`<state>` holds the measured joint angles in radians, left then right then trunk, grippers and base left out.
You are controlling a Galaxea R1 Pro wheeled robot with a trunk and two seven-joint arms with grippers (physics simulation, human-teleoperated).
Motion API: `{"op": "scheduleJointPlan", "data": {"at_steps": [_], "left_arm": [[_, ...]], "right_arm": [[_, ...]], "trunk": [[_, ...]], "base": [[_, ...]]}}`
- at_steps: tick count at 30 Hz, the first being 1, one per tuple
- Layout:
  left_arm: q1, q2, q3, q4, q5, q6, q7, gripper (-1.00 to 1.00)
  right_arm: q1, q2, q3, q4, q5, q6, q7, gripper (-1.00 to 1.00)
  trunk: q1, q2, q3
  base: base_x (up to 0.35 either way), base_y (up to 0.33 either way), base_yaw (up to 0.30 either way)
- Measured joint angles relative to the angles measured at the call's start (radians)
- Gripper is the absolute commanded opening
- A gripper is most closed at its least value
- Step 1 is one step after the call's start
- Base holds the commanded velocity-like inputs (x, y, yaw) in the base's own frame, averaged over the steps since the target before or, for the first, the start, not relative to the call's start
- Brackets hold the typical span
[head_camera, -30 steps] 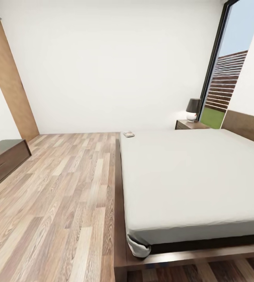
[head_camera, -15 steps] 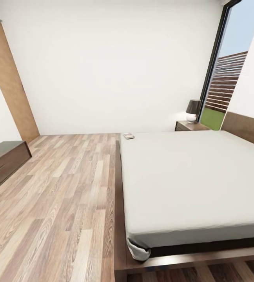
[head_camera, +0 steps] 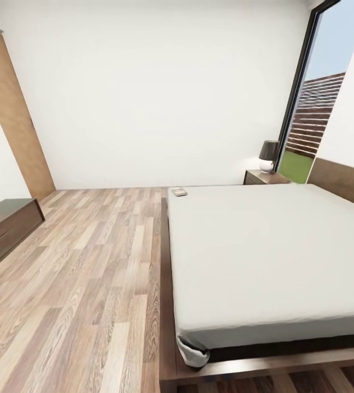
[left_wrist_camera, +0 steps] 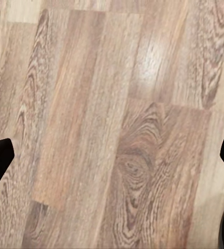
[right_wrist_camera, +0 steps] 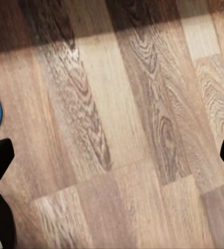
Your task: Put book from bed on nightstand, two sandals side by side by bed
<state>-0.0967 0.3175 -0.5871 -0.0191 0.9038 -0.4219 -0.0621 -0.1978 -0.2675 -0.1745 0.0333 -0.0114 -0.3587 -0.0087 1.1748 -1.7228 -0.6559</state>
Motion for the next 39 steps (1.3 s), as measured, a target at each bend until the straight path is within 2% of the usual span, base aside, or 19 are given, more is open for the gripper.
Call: {"op": "scheduleJointPlan", "data": {"at_steps": [16, 30, 39], "left_arm": [[0.002, 0.000, 0.000, 0.000, 0.000, -0.002, 0.001, 1.00], [0.002, 0.000, 0.000, 0.000, 0.000, -0.003, 0.001, 1.00], [0.002, 0.000, 0.000, -0.001, 0.000, -0.004, 0.001, 1.00]], "right_arm": [[0.001, 0.001, 0.000, 0.000, 0.000, -0.001, 0.000, 1.00], [0.001, 0.002, 0.000, 0.000, 0.000, 0.000, 0.000, 1.00], [0.001, 0.002, 0.000, 0.000, 0.000, 0.000, 0.000, 1.00]], "trunk": [[-0.061, 0.112, 0.050], [-0.115, 0.210, 0.094], [-0.115, 0.210, 0.094]], "base": [[0.000, 0.000, 0.012], [0.000, 0.000, 0.195], [0.000, 0.000, 0.267]]}}
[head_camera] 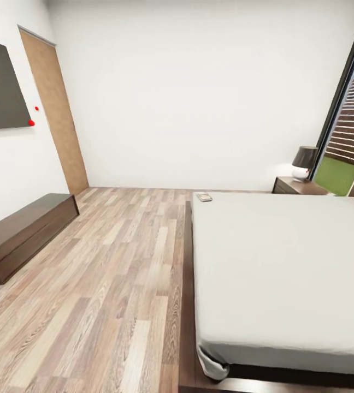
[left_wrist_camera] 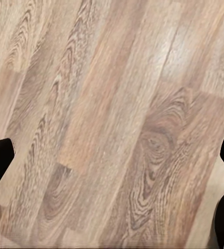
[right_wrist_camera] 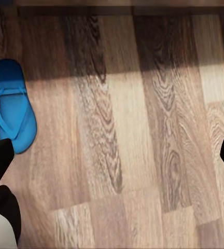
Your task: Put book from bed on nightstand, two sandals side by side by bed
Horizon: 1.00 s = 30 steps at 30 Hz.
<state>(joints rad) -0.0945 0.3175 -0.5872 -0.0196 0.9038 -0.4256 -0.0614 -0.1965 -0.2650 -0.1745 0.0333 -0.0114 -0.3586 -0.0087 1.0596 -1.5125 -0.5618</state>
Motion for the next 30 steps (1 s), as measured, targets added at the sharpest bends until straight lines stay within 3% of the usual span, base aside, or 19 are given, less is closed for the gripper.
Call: {"op": "scheduleJointPlan", "data": {"at_steps": [9, 30], "left_arm": [[0.000, 0.000, 0.000, -0.001, -0.001, -0.001, -0.001, 1.00], [0.000, 0.000, -0.002, 0.000, -0.002, -0.001, -0.001, 1.00]], "right_arm": [[0.000, 0.000, 0.000, 0.000, 0.000, 0.000, 0.000, 1.00], [0.000, 0.002, 0.001, 0.000, 0.000, 0.000, 0.000, 1.00]], "trunk": [[0.000, 0.000, 0.000], [0.000, 0.000, 0.000]], "base": [[-0.027, 0.000, 0.123], [-0.086, 0.002, 0.026]]}}
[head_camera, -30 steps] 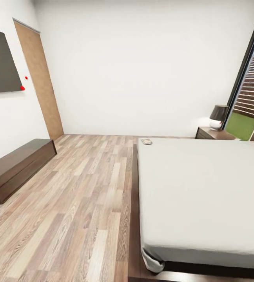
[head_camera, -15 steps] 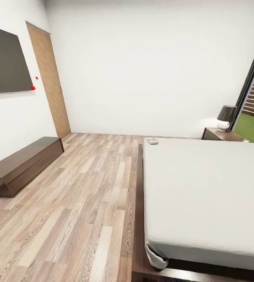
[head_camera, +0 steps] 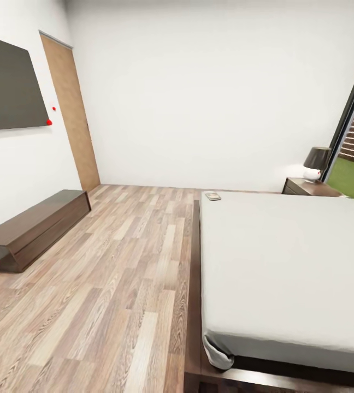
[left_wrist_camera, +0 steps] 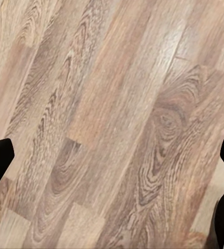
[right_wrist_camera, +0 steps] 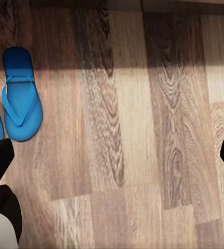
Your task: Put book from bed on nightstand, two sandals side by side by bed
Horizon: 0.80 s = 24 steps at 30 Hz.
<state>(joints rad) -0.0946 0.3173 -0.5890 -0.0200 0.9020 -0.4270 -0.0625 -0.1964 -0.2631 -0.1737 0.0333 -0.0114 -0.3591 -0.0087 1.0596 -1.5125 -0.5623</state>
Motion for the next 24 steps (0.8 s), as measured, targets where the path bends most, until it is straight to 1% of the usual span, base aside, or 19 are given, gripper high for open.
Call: {"op": "scheduleJointPlan", "data": {"at_steps": [4, 9, 17, 24], "left_arm": [[0.000, 0.000, 0.000, 0.001, 0.000, 0.000, 0.000, 1.00], [0.000, 0.000, 0.000, 0.001, 0.000, 0.000, 0.000, 1.00], [0.000, 0.000, 0.000, 0.001, 0.000, -0.001, 0.000, 1.00], [0.000, 0.000, 0.000, 0.000, 0.000, 0.000, 0.000, 1.00]], "right_arm": [[0.000, 0.001, 0.001, 0.000, 0.000, 0.000, 0.000, 1.00], [0.000, 0.002, 0.001, 0.000, 0.000, 0.000, 0.000, 1.00], [0.000, 0.002, 0.001, 0.000, 0.001, 0.000, 0.000, 1.00], [0.000, 0.003, 0.001, 0.000, 0.001, 0.001, 0.000, 1.00]], "trunk": [[0.000, 0.000, 0.000], [0.000, 0.000, 0.000], [0.000, 0.000, 0.000], [0.000, 0.000, 0.000]], "base": [[-0.007, 0.083, 0.163], [-0.003, 0.099, 0.230], [-0.007, 0.042, 0.270], [-0.089, 0.093, 0.286]]}}
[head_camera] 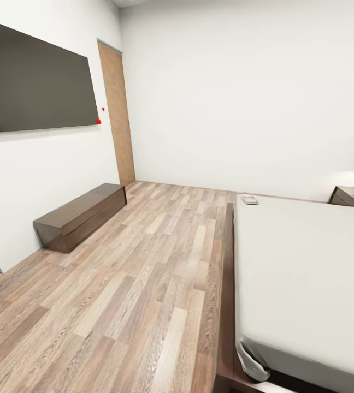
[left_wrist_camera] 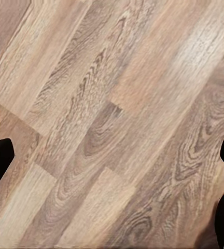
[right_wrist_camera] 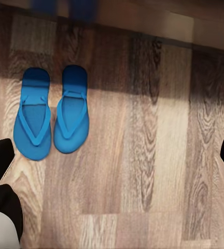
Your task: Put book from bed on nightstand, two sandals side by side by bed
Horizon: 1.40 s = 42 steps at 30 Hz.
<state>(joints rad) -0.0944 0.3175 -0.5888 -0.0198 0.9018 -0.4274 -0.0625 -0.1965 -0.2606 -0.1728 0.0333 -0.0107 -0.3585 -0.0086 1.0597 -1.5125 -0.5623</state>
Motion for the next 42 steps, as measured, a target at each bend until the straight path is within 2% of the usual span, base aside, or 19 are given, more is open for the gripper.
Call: {"op": "scheduleJointPlan", "data": {"at_steps": [32, 42], "left_arm": [[0.000, -0.002, 0.000, -0.001, 0.000, 0.000, 0.000, 1.00], [0.000, -0.002, 0.000, -0.001, -0.001, 0.000, 0.000, 1.00]], "right_arm": [[0.000, 0.000, 0.000, 0.000, 0.000, 0.000, 0.000, 1.00], [0.000, 0.000, 0.000, 0.000, 0.000, 0.000, 0.000, 1.00]], "trunk": [[0.000, 0.000, 0.000], [-0.001, 0.000, 0.000]], "base": [[-0.034, 0.037, 0.290], [0.125, 0.099, 0.290]]}}
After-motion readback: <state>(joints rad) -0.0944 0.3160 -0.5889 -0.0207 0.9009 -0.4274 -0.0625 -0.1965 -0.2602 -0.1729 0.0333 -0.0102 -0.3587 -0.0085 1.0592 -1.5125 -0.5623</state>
